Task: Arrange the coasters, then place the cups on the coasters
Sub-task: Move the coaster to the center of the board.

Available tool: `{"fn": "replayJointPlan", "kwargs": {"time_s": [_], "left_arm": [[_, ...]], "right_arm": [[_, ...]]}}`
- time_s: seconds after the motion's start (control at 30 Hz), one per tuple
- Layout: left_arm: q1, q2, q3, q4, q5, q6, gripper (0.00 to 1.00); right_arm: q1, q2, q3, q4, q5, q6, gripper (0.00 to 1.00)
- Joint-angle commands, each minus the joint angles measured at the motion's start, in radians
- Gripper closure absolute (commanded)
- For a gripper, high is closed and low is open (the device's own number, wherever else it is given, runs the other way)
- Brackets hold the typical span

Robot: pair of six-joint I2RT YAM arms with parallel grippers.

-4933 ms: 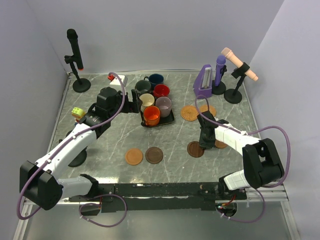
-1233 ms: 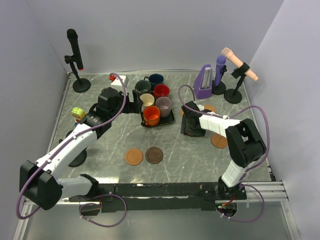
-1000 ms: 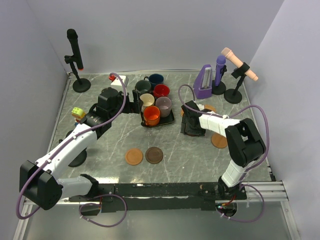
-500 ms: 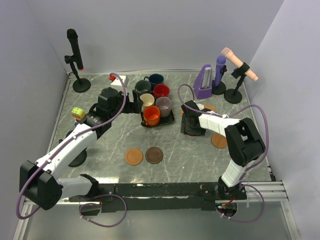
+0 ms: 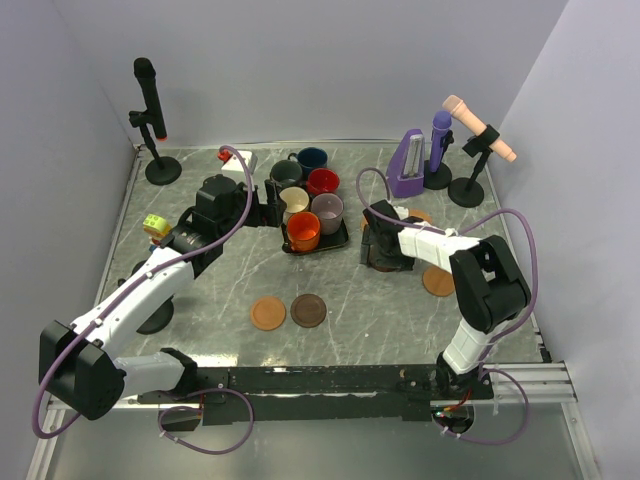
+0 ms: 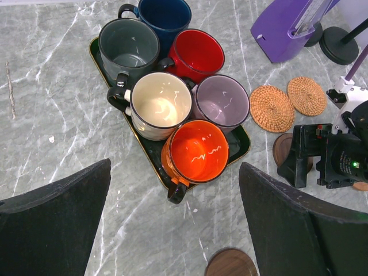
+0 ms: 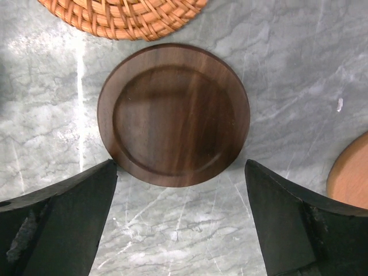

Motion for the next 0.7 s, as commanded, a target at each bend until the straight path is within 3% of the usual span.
{"fn": "replayJointPlan", "kwargs": {"time_s": [0.0,0.43,0.67], "left_arm": [[-0.004,-0.013,0.029,0.027,-0.001,0.007,0.03],[-0.004,-0.018,0.016,0.044,0.010,0.021,0.03],[-0.004,-0.031,0.025,0.032,-0.028,0.029,0.03]], "right_arm": [[-0.010,-0.019,-0.036,0.034,0.018,-0.019,0.01],[-0.001,-0.248,-0.068,0.058,-0.113,-0.100,0.01],[0.094,-0.429,-0.151,0.083,-0.194,-0.131,0.05]]}}
